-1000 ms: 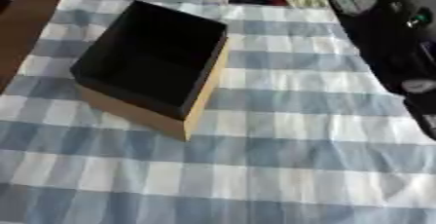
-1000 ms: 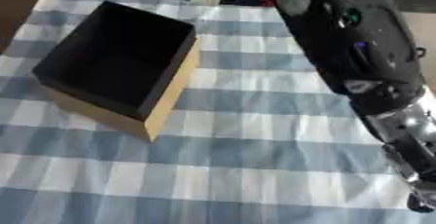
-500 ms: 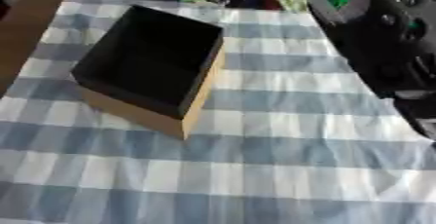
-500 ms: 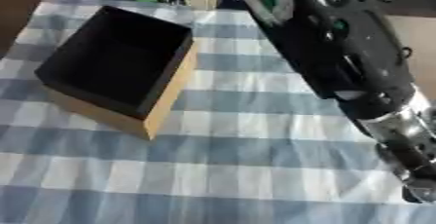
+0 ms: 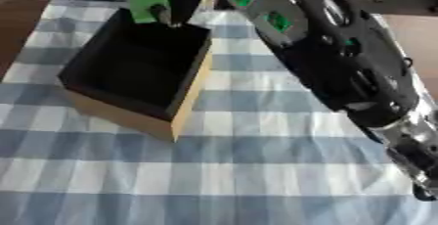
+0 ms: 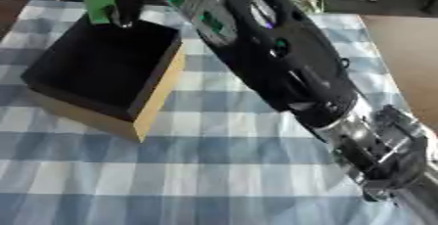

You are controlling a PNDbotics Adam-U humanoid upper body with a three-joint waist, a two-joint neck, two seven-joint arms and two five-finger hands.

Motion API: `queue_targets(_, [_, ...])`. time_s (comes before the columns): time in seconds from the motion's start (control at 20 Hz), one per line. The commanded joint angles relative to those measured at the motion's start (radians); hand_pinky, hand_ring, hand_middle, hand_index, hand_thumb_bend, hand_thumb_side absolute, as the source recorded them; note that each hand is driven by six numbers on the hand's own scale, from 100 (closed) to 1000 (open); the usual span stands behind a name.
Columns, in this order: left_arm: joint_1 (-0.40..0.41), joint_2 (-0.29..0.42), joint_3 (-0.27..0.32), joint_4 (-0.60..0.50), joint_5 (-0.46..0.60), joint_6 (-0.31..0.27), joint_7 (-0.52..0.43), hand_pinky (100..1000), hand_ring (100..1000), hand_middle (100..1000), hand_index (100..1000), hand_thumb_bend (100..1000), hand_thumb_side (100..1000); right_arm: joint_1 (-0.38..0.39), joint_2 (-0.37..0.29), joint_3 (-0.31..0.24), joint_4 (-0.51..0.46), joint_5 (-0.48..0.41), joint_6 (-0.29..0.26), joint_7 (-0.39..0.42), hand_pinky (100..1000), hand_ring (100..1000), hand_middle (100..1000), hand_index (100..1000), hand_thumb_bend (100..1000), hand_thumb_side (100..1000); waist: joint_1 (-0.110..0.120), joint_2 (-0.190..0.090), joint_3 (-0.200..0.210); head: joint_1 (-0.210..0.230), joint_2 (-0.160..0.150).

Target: Pick up objects on the table and place them in the box.

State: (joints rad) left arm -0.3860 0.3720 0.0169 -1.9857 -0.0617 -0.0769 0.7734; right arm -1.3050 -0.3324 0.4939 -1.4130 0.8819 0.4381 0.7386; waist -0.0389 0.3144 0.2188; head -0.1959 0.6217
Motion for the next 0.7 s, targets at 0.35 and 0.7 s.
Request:
queue_targets(0.35, [-0.01, 0.009, 0.003, -0.014, 0.001, -0.002, 0.001, 618, 712, 581, 716, 233, 399, 0.005, -0.01, 0.03, -0.015, -0.066, 0.01, 0.037, 854, 808, 593, 645, 100, 100, 0.004, -0.014, 0.003, -0.002, -0.002])
queue_targets(0.7, [-0.009, 0.006, 0.003, -0.014, 0.002, 0.0, 0.0, 618, 712, 581, 716, 233, 399, 0.007, -0.008, 0.034, -0.02, -0.057, -0.033, 0.106, 901, 869, 773, 801, 123, 100, 0.006, -0.013, 0.006, -0.007, 0.001])
